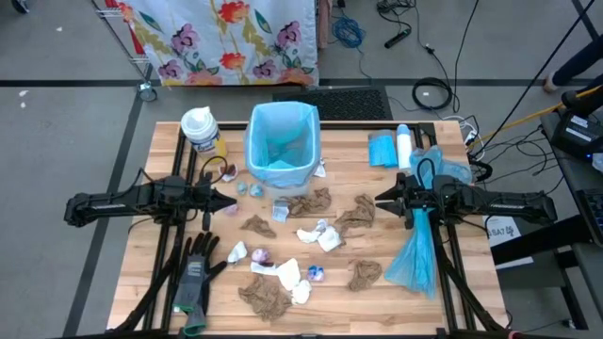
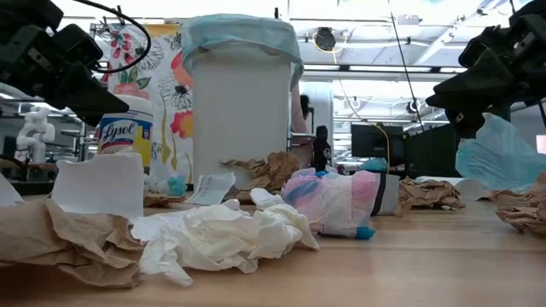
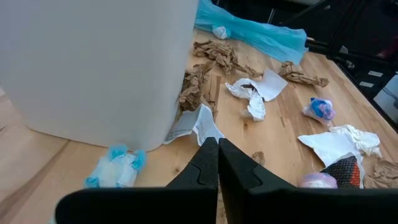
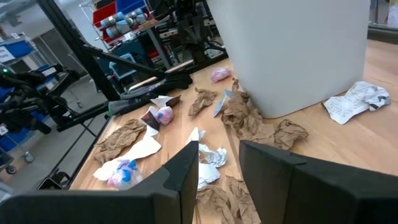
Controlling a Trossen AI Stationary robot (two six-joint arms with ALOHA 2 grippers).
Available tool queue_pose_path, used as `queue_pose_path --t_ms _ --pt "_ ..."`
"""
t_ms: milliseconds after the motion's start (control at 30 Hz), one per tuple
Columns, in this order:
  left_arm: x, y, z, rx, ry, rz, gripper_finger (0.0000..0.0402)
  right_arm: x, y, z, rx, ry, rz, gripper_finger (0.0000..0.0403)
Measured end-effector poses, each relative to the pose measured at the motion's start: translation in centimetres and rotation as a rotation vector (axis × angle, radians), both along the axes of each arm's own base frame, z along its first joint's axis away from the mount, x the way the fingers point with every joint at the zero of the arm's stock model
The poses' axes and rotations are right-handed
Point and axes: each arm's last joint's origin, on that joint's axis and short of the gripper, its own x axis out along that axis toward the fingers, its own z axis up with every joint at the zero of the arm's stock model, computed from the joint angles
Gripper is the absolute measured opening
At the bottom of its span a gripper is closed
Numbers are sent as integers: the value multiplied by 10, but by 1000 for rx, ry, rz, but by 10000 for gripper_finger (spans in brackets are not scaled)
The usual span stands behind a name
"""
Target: Place trash/remove bag and relplace
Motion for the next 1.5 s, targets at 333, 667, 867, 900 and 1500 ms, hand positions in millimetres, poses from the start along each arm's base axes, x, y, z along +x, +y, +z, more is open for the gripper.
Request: queue_pose_path --t_ms 333,667,867,900,1500 --pt "0 0 0 0 0 0 4 0 0 0 0 0 0 109" --pt "0 0 0 0 0 0 4 0 0 0 0 0 0 109" --pt "0 0 0 0 0 0 4 0 0 0 0 0 0 109" --pt "0 0 0 0 -1 0 4 0 0 0 0 0 0 109" --pt "1 0 2 -26 -19 8 4 0 0 0 0 0 -1 109"
